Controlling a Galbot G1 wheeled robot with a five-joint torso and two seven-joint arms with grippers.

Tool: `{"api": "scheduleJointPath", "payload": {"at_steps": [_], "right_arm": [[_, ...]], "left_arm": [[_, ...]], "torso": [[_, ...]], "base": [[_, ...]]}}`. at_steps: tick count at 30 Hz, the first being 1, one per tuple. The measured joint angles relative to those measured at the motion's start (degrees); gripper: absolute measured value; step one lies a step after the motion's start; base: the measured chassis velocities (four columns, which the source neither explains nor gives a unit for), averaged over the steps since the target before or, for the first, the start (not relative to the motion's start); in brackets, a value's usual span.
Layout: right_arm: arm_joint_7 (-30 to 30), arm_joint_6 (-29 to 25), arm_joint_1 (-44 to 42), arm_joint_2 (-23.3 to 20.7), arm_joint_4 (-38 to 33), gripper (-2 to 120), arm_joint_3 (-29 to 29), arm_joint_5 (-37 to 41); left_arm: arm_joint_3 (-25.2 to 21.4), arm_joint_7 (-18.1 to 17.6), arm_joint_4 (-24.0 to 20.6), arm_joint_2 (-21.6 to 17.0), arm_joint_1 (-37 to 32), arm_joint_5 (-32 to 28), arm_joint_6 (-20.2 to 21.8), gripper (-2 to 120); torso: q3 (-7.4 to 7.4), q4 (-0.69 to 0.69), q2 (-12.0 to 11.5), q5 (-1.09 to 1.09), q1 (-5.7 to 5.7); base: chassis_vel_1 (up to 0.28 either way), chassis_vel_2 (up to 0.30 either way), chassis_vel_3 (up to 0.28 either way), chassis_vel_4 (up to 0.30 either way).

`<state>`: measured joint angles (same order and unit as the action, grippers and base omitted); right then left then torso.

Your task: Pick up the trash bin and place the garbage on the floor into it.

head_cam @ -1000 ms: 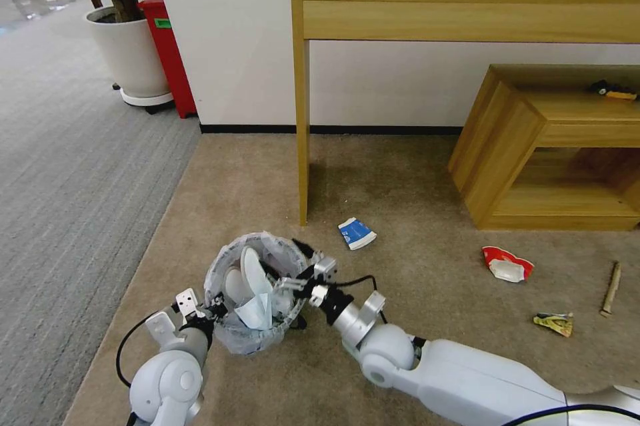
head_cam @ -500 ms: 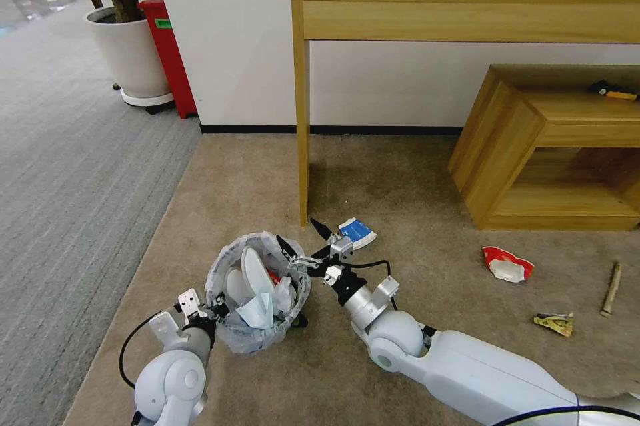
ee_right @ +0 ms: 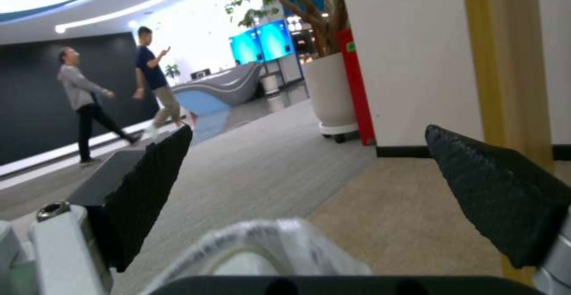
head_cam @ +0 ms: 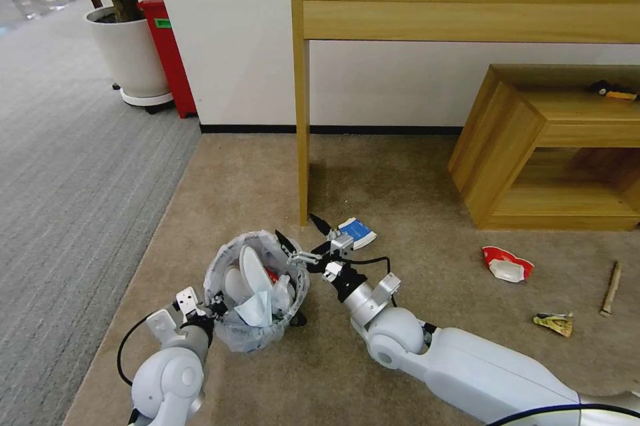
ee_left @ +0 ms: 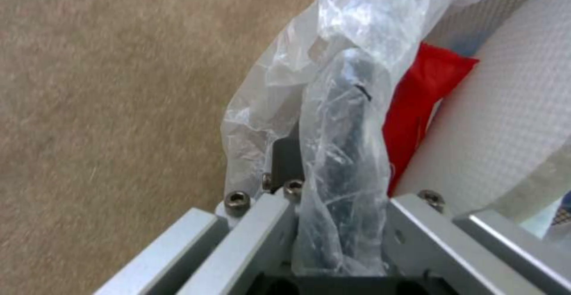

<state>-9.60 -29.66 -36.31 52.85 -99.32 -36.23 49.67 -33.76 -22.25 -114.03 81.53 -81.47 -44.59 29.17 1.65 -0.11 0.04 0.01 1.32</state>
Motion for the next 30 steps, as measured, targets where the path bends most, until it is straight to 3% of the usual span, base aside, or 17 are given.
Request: {"api": "scheduleJointPath", "payload": {"at_steps": [6,17,21,25,27,30], "right_arm": [[-0.5,0.2,-1.3,-0.9,-0.6,100,1.7,-0.2],[-5.2,3.2,-9.5,-4.7,-0.6,100,11.3,-3.8],[-6.7,3.5,-18.2,-5.4,1.2,100,21.1,-6.6],[-7.0,2.4,-22.2,-4.7,2.9,100,26.4,-11.0],[-7.1,-1.4,-30.2,-3.6,3.8,100,34.8,-18.0],[-6.8,-3.0,-33.2,-3.2,3.7,100,37.3,-19.7]], "left_arm": [[-1.3,-0.5,-1.9,-0.7,0.3,-1.8,0.3,0],[-4.7,-1.3,-6.2,-4.2,-2.3,-5.3,1.4,0],[-7.1,-1.4,-8.3,-6.0,-3.7,-6.5,1.7,0],[-7.6,-1.3,-9.2,-6.2,-4.1,-6.9,1.7,0],[-7.4,-1.1,-10.1,-5.8,-4.5,-6.8,1.7,0],[-6.9,-0.8,-10.1,-5.2,-4.6,-6.2,1.6,0]], "torso": [[0.00,0.00,0.0,0.01,0.00],[0.00,0.00,0.0,0.00,0.00],[0.00,0.00,0.0,0.02,0.00],[0.00,0.00,0.0,0.01,-0.01],[-0.01,-0.01,0.0,0.01,-0.01],[-0.01,-0.01,0.0,0.02,-0.01]], "base": [[0.000,0.000,0.000,0.000],[0.000,0.000,0.000,0.000],[0.000,0.000,0.000,0.000],[0.000,0.000,0.000,0.000],[0.000,0.000,0.000,0.000],[0.000,0.000,0.000,0.000]]}}
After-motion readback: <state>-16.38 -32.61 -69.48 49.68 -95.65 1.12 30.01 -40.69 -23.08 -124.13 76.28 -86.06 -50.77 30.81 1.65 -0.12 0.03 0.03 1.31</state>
